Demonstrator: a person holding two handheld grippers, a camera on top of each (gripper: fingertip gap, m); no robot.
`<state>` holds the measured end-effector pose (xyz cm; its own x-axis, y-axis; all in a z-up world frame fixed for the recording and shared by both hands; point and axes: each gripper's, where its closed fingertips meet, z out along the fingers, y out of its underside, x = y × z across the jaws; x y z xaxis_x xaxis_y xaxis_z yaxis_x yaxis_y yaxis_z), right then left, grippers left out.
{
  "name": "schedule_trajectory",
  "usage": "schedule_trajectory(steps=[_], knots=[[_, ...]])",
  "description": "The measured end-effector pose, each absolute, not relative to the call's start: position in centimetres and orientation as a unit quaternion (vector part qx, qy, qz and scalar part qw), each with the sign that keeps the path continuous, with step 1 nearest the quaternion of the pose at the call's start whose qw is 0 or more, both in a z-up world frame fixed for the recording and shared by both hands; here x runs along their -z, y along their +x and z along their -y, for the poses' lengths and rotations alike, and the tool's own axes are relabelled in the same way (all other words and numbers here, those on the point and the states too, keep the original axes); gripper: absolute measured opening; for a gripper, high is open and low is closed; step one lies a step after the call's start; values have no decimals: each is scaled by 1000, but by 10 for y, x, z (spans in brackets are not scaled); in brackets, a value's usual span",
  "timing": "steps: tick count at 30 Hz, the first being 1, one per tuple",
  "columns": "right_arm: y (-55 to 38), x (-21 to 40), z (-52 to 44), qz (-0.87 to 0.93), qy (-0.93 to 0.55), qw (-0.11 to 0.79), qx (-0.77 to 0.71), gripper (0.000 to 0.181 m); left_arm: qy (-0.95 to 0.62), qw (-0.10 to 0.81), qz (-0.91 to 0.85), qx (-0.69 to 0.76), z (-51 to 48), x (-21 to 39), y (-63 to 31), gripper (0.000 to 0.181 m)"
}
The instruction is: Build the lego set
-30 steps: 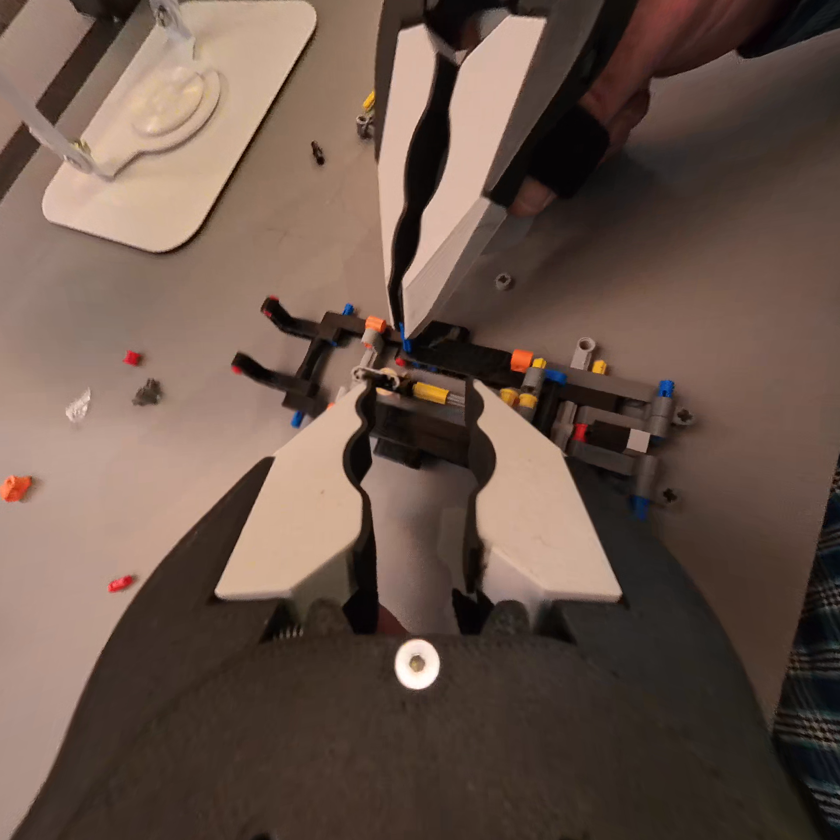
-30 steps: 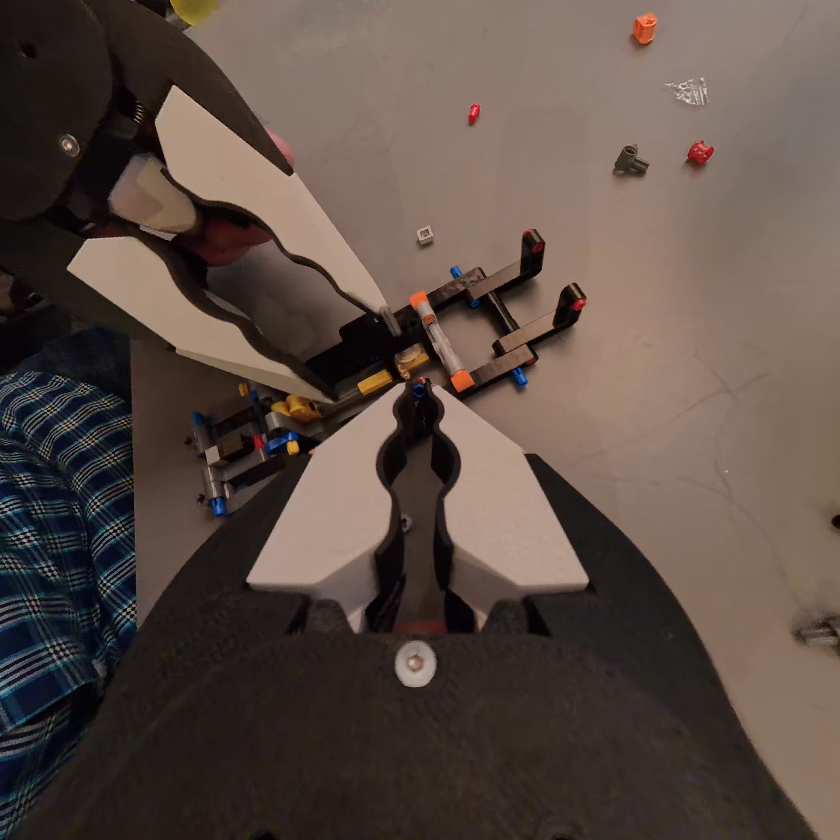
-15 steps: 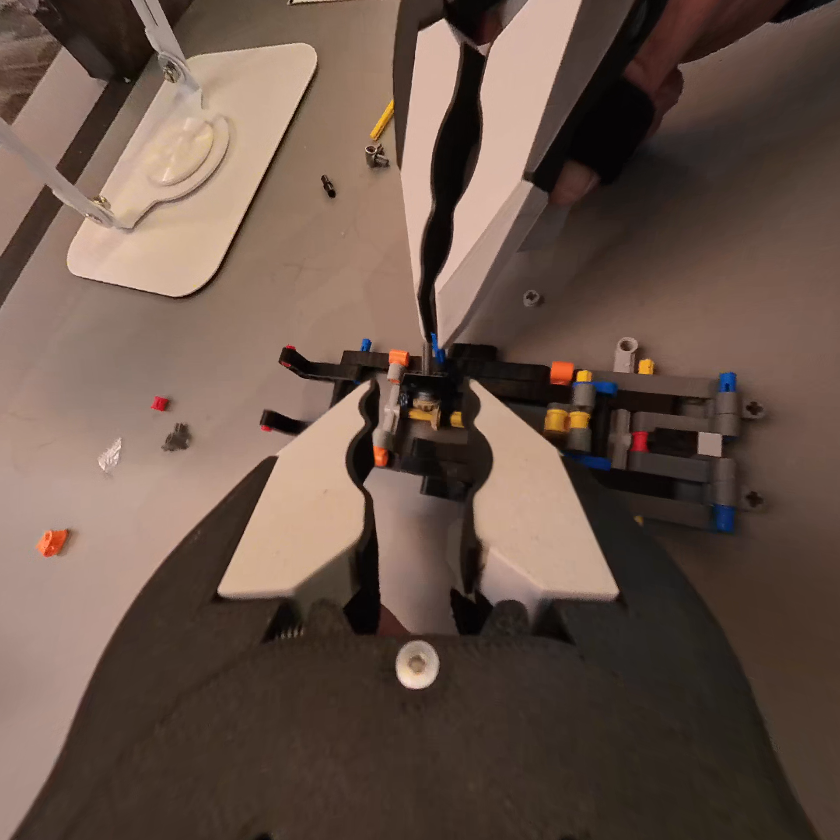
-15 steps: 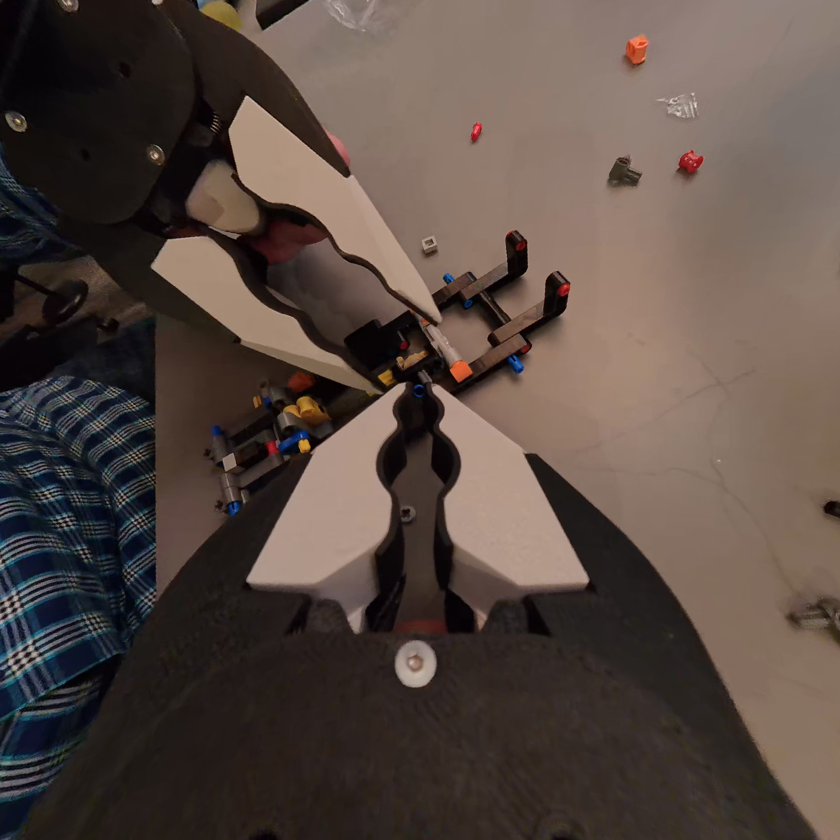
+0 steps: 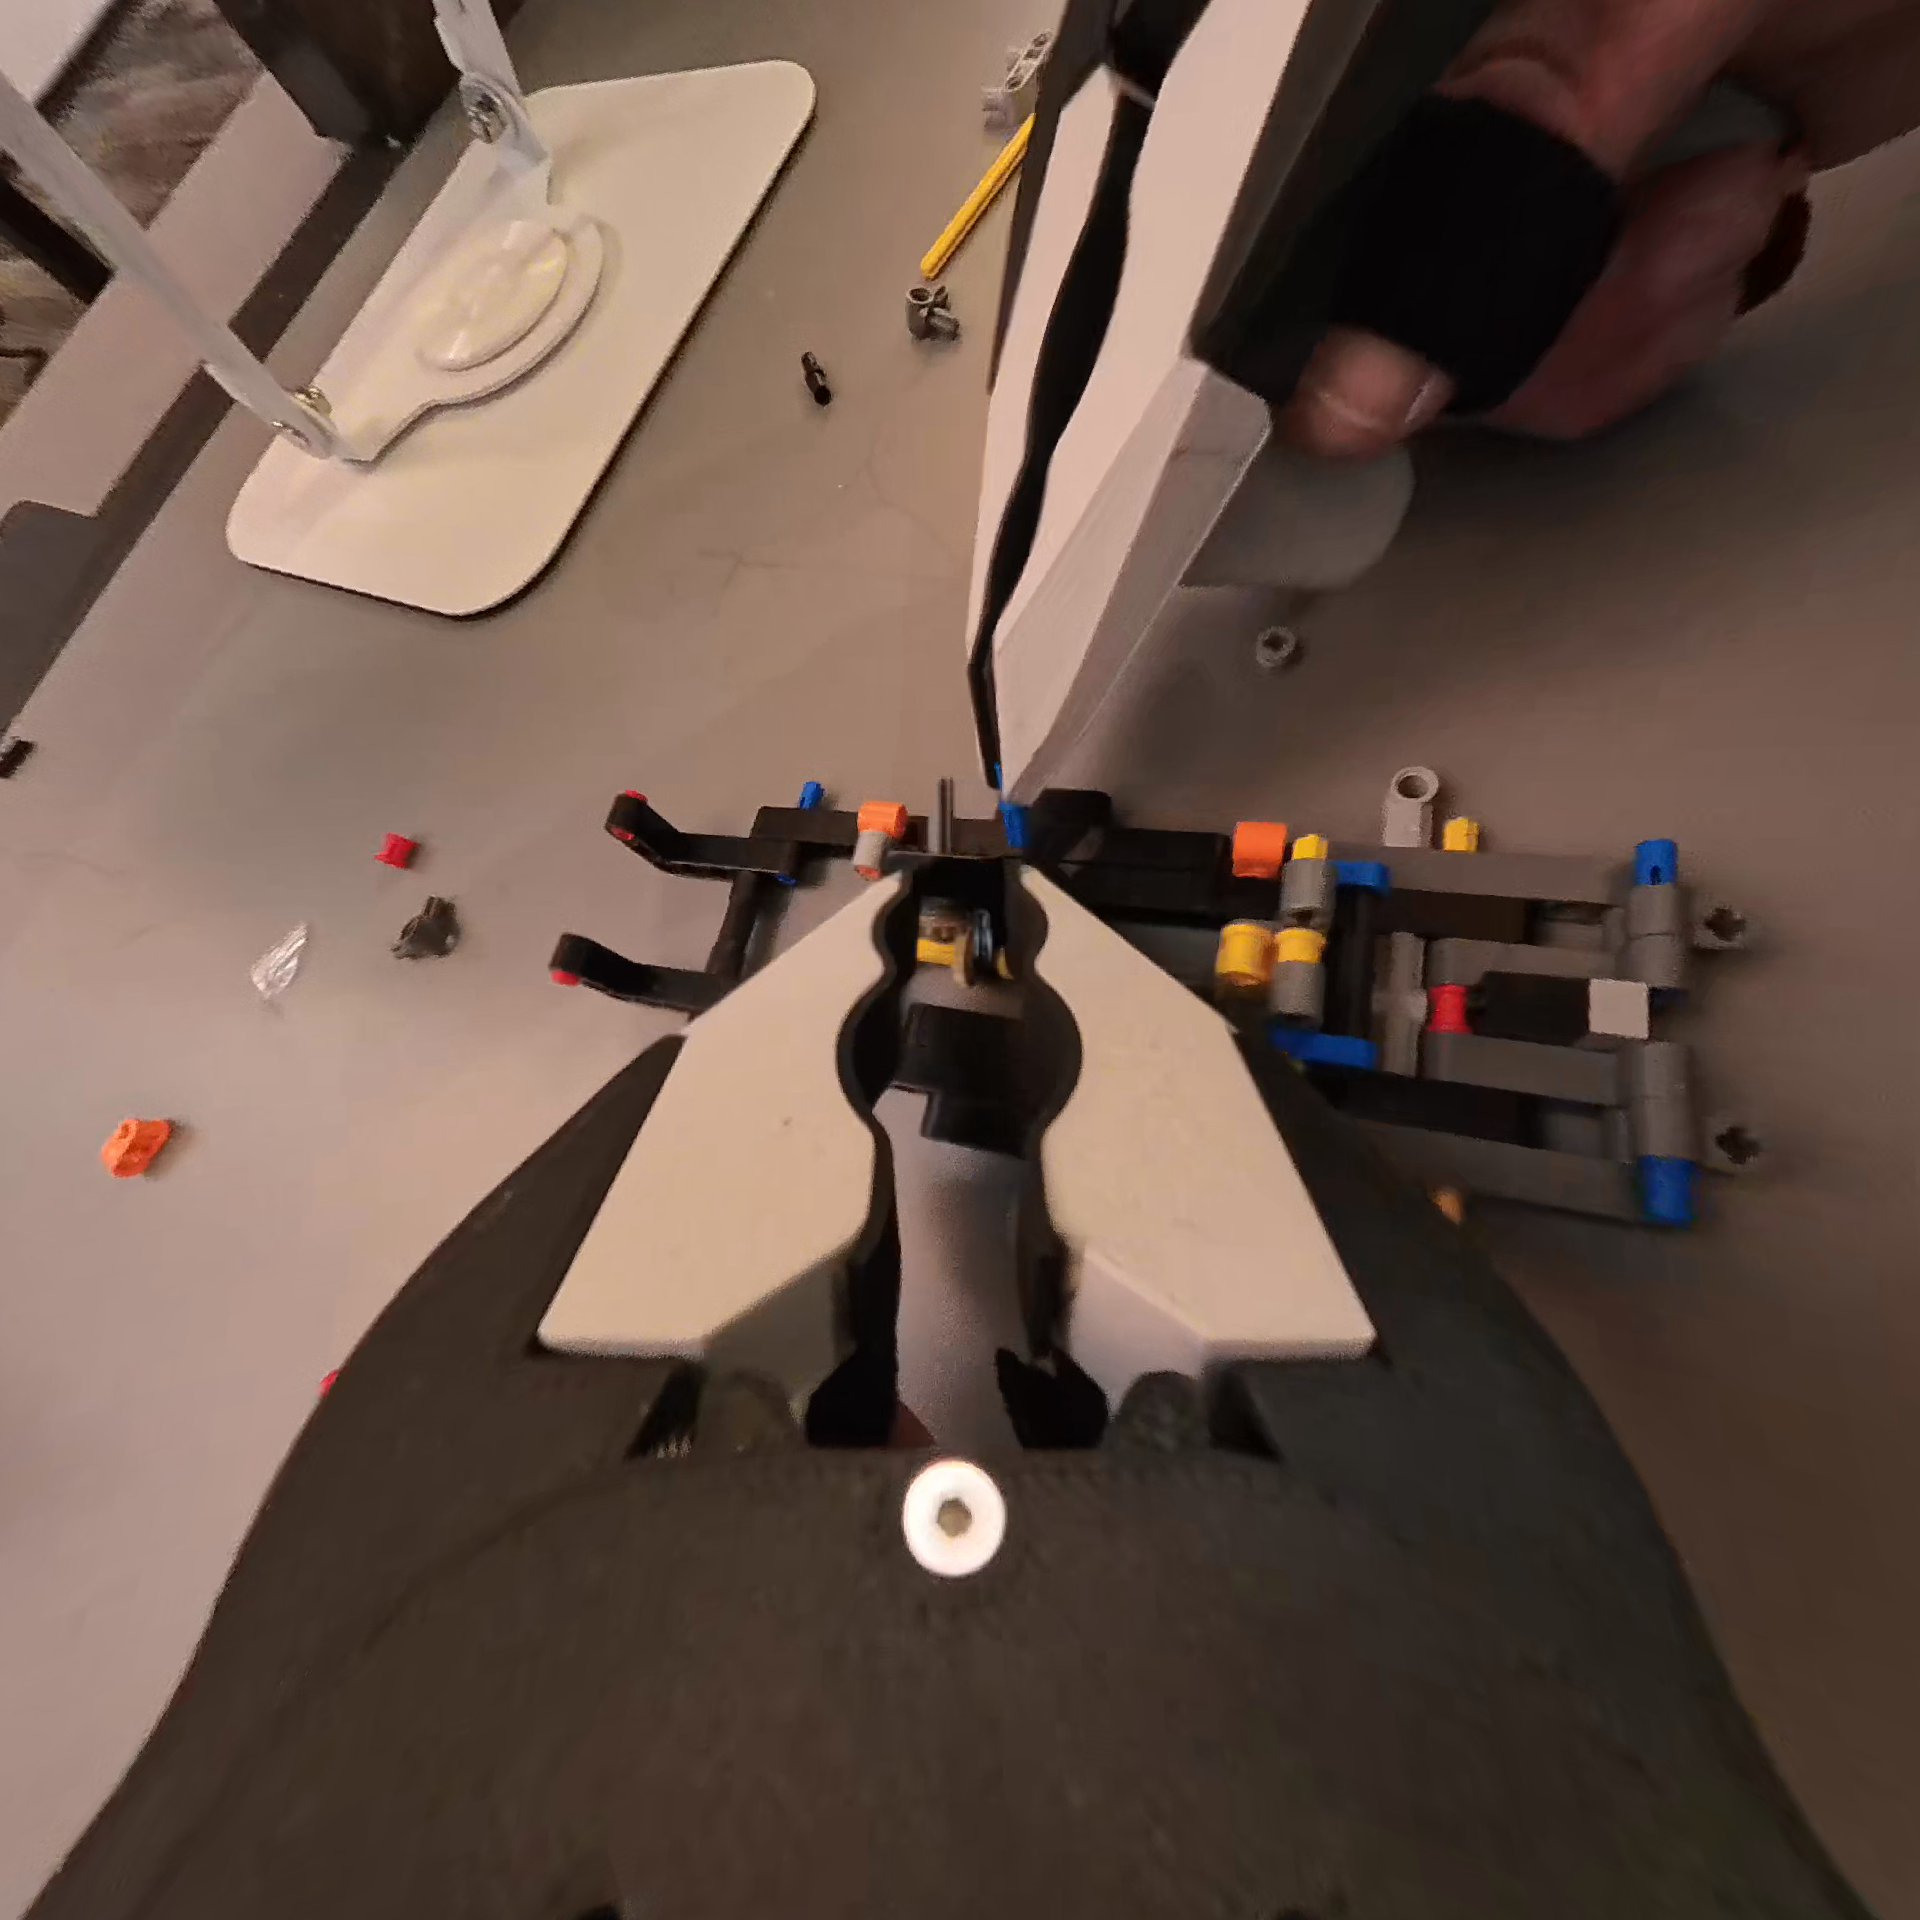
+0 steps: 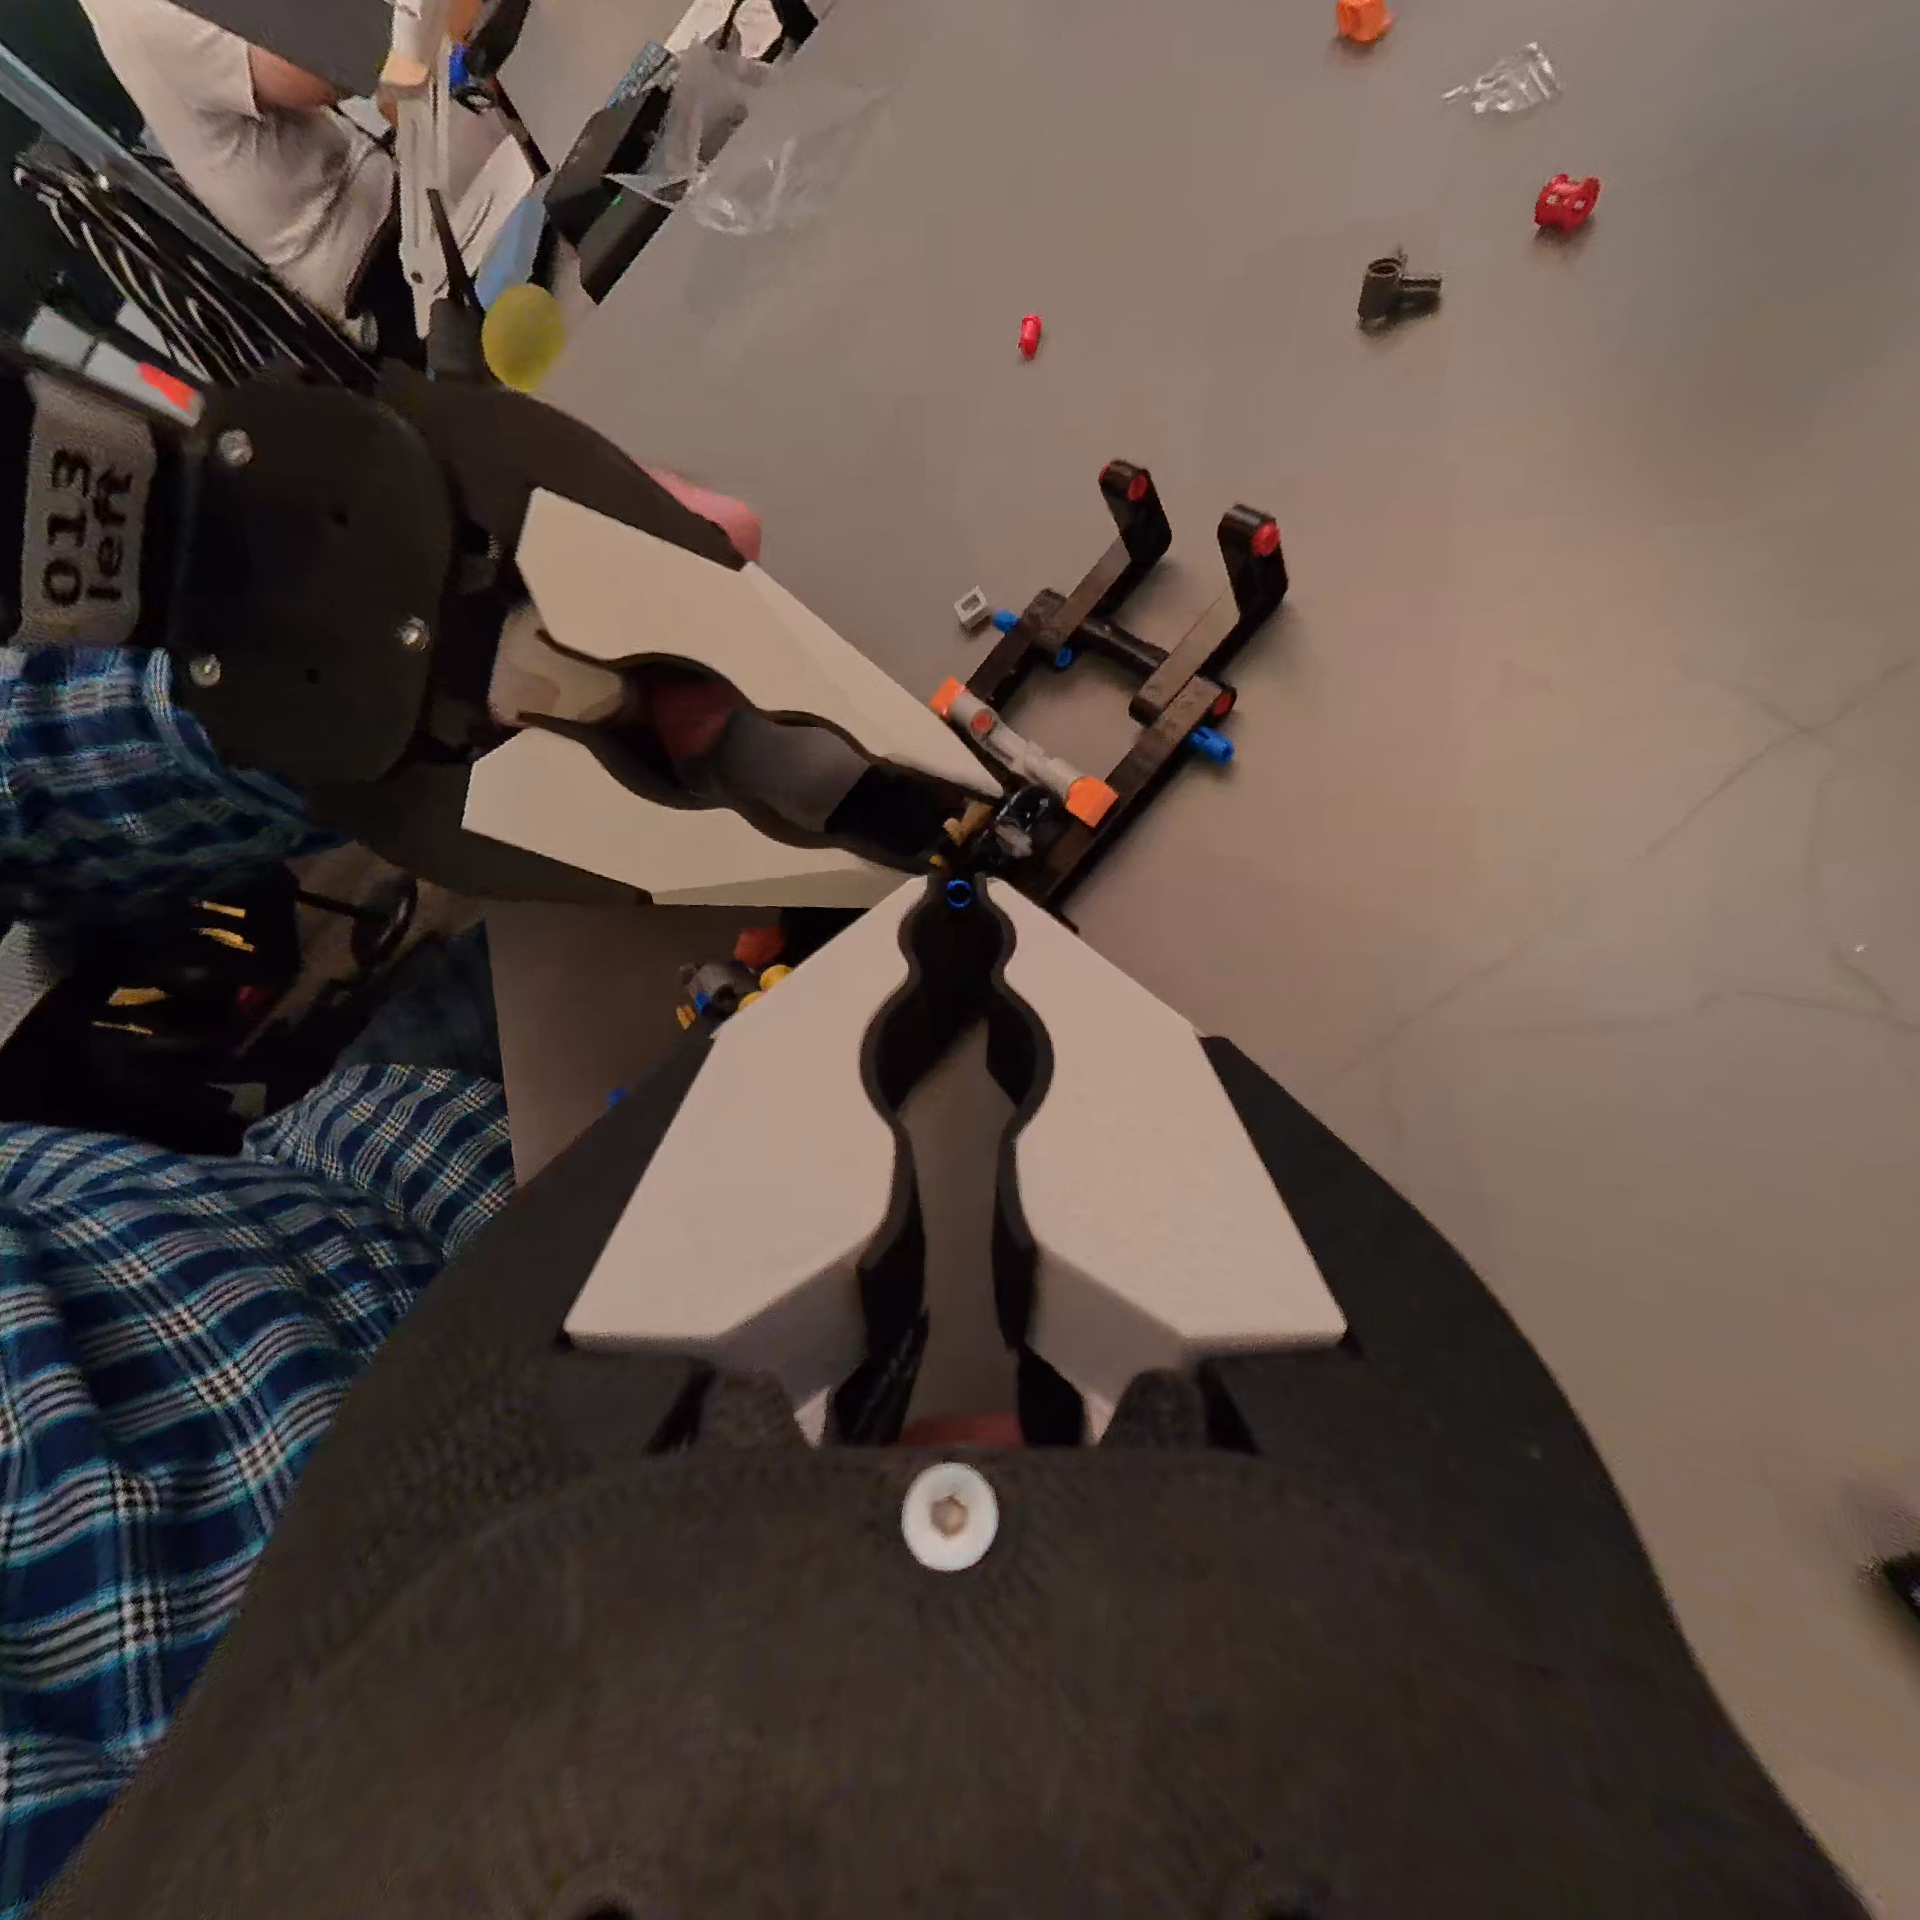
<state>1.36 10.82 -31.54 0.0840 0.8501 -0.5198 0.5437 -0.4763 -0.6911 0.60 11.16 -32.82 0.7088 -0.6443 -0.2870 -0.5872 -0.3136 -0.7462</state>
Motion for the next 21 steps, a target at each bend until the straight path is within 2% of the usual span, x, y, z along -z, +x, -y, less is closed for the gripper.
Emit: schedule_trajectory(steps=[1, 21], knots=[[12, 317, -109, 478, -725, 159, -470, 0, -808, 449, -381, 28, -111, 328, 6, 12], [-1, 322, -115, 408, -768, 157, -467, 0, -820, 444, -363, 14, -109, 330, -4, 12]])
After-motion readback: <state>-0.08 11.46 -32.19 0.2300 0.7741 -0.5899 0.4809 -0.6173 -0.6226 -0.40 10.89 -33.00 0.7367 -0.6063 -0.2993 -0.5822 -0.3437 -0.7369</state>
